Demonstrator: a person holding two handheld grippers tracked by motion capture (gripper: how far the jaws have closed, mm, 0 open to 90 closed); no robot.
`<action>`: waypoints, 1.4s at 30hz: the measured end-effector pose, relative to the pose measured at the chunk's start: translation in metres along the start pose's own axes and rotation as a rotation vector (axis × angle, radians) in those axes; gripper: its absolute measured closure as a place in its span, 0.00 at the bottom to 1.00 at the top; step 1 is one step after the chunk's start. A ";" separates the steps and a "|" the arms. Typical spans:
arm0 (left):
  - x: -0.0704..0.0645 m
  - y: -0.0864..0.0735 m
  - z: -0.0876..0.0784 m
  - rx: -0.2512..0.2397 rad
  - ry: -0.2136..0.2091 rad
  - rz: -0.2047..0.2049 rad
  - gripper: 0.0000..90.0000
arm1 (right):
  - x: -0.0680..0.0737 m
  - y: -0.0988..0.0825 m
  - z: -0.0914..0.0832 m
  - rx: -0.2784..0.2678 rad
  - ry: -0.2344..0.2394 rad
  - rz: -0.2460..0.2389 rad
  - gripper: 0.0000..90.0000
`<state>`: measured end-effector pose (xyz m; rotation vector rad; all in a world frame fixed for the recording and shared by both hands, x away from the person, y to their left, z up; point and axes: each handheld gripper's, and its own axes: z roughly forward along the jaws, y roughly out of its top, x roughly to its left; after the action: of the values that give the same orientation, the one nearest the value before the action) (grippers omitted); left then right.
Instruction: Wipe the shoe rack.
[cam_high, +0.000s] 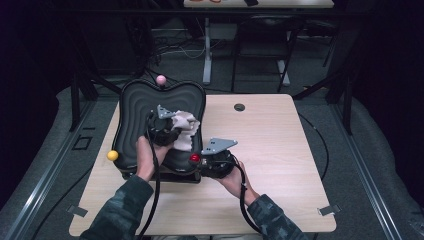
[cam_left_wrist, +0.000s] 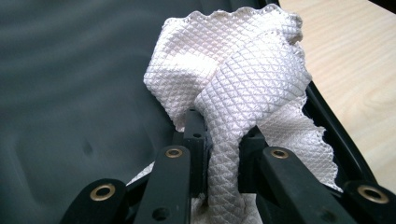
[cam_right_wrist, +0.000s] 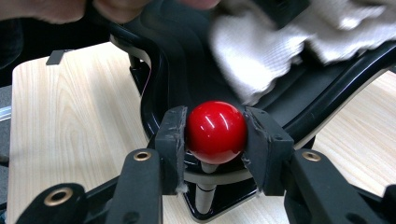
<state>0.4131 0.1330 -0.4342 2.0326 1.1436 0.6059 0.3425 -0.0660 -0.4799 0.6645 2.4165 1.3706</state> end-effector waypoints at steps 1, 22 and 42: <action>0.002 0.003 0.001 0.001 0.001 -0.002 0.88 | 0.000 0.000 0.000 0.000 0.000 0.000 0.67; 0.019 0.074 0.030 0.006 0.041 -0.020 0.87 | 0.000 0.000 0.000 0.000 0.001 0.000 0.67; 0.018 0.086 0.036 0.030 0.017 -0.004 0.88 | 0.000 0.000 0.000 -0.001 -0.001 0.003 0.67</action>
<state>0.4922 0.1060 -0.3899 2.0533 1.1733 0.6084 0.3428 -0.0663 -0.4804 0.6691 2.4147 1.3724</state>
